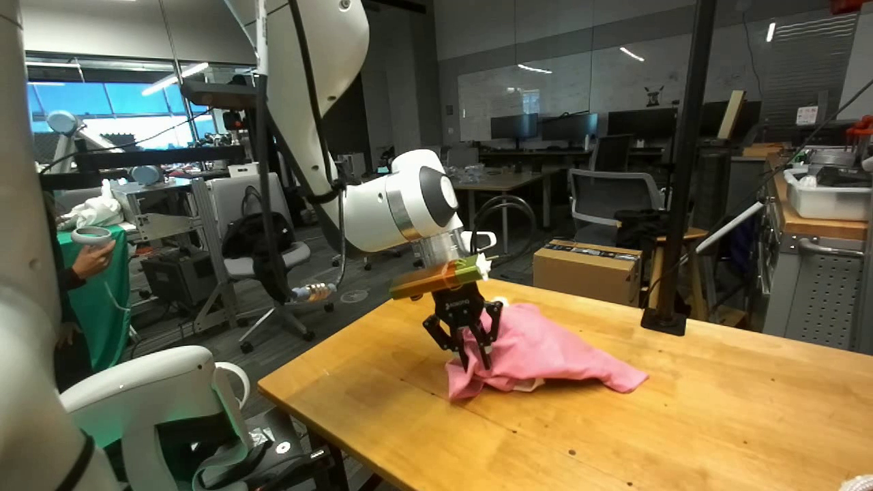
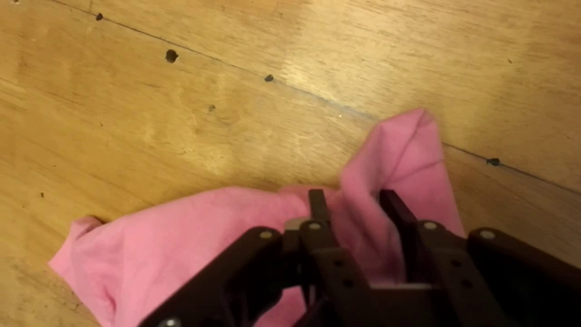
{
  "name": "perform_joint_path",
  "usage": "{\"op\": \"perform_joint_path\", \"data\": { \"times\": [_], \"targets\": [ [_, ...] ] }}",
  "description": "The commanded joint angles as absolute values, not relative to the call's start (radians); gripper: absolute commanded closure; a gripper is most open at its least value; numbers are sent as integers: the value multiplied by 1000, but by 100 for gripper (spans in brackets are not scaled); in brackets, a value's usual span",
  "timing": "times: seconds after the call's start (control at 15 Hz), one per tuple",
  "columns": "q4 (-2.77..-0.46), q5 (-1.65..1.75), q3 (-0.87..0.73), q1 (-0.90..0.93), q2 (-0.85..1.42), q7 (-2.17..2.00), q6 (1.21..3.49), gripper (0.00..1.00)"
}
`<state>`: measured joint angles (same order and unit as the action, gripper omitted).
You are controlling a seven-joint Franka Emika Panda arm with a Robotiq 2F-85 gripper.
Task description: Spread the objects and the clothes across the table
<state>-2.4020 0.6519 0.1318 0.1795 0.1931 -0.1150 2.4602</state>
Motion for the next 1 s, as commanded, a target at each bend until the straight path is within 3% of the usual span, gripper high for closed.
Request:
{"op": "perform_joint_path", "data": {
  "times": [0.0, 0.13, 0.93],
  "targets": [
    [-2390, 680, 119, 197, 195, -150, 2447, 96],
    [-2391, 676, 118, 195, 188, -153, 2445, 100],
    [-2410, 711, 124, 185, 5, -337, 2340, 98]
  ]
}}
